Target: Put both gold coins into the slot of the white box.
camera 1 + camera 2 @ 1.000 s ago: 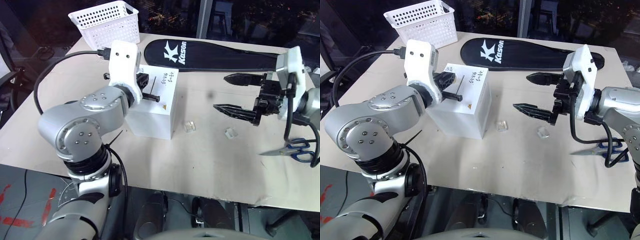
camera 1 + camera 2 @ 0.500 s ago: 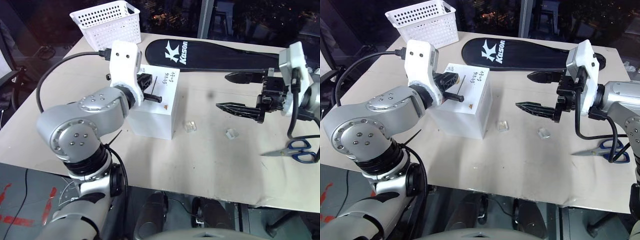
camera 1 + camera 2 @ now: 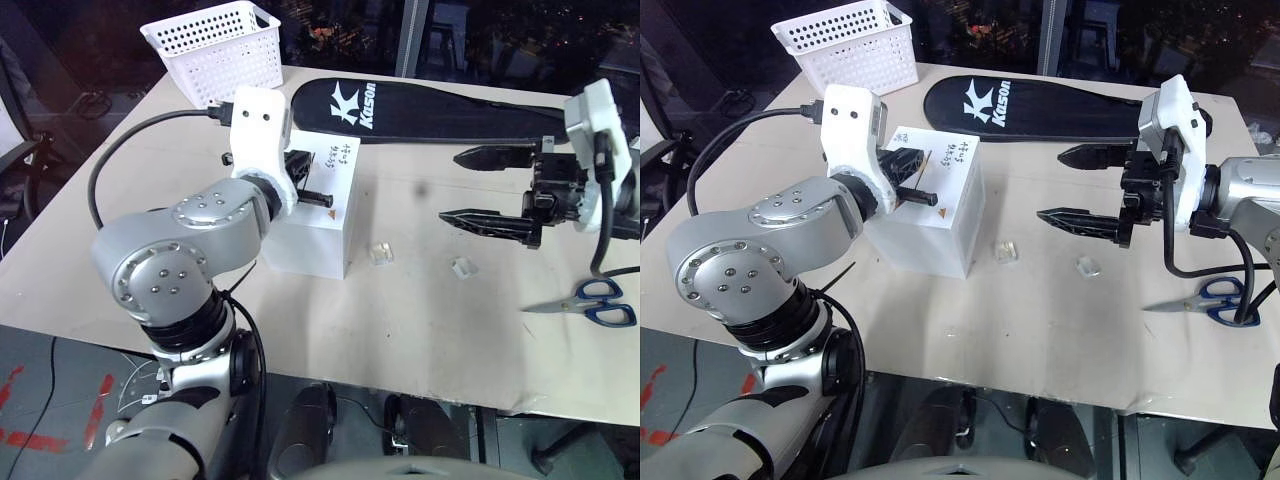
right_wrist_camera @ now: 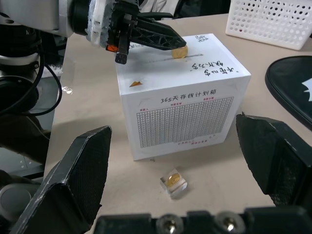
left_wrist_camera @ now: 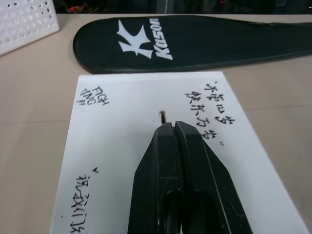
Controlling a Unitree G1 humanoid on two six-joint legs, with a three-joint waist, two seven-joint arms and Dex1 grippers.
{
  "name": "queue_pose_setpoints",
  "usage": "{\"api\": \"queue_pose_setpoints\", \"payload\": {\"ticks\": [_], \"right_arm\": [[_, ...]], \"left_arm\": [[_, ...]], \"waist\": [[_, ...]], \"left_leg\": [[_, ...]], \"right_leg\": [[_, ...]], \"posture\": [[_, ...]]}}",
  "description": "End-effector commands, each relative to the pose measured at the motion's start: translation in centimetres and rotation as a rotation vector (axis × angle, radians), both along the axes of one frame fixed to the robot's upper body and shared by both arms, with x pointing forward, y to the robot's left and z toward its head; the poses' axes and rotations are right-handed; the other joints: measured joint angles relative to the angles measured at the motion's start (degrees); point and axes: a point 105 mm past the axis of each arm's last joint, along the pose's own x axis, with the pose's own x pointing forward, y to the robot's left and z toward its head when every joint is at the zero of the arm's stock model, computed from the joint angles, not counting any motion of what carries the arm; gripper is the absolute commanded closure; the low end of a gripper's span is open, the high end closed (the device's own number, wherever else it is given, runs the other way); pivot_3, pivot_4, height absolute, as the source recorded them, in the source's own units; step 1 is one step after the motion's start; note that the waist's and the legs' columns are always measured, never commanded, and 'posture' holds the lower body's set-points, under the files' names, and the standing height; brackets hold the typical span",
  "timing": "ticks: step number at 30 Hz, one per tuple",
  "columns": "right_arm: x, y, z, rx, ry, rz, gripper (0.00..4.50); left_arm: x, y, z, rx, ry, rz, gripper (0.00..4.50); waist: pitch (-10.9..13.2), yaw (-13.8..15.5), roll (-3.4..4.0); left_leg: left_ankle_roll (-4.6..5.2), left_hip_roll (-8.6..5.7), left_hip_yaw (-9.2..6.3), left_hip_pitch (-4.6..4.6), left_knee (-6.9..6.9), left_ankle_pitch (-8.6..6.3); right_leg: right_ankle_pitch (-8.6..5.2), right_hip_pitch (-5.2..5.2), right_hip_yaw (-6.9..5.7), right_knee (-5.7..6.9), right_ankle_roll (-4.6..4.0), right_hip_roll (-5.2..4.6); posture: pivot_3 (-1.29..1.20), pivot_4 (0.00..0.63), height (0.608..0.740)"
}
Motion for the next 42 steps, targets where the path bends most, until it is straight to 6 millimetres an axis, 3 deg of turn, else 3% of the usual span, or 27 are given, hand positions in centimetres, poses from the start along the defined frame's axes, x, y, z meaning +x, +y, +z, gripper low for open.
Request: {"api": "queue_pose_setpoints", "payload": {"ticks": [1,25,32,38,41,42], "right_arm": [[-0.5,-0.3,1.3,0.007,-0.052,-0.003,0.07],[-0.5,-0.1,1.2,0.007,-0.050,0.002,0.07],[-0.6,-0.2,1.2,0.014,-0.051,0.001,0.00],[-0.6,-0.2,1.1,0.021,-0.052,-0.001,0.00],[-0.5,-0.3,0.9,0.037,-0.056,-0.006,0.00],[-0.5,-0.3,0.9,0.044,-0.057,-0.009,0.00]], "left_arm": [[-0.3,-0.1,0.5,0.008,-0.025,0.002,4.50],[-0.3,-0.1,-0.3,0.008,0.019,0.003,4.50],[-0.7,-0.4,0.7,-0.015,-0.015,-0.036,2.39],[-1.7,-0.2,1.4,-0.035,-0.059,-0.099,2.39],[-2.9,0.9,3.9,-0.150,-0.220,-0.138,2.39],[-3.7,1.0,5.3,-0.250,-0.302,-0.230,2.39]], "waist": [[0.00,0.01,0.00],[0.00,0.04,0.00],[0.00,0.04,0.00],[0.00,0.00,0.00],[0.00,-0.03,0.00],[0.00,-0.16,0.00]], "left_leg": [[0.00,0.00,0.00,0.00,0.00,0.00],[0.00,-0.01,0.00,0.00,0.02,0.00],[0.00,-0.01,0.00,0.00,0.03,0.00],[-0.01,-0.01,0.00,0.01,0.03,0.00],[-0.01,-0.01,0.00,0.00,0.03,0.00],[-0.01,-0.01,0.01,0.01,0.03,0.00]], "right_leg": [[0.00,0.00,0.00,0.01,0.00,0.00],[0.00,0.00,0.00,0.03,0.00,-0.01],[0.00,0.00,0.00,0.04,0.00,-0.01],[0.00,0.00,0.00,0.06,0.00,-0.01],[0.00,0.00,0.00,0.05,0.00,-0.01],[0.00,0.00,0.01,0.05,-0.01,-0.02]], "posture": [[0.00,0.150,0.740],[0.00,0.150,0.740],[0.00,0.150,0.740],[0.00,0.150,0.740],[0.00,0.150,0.740],[0.00,0.150,0.740]]}}
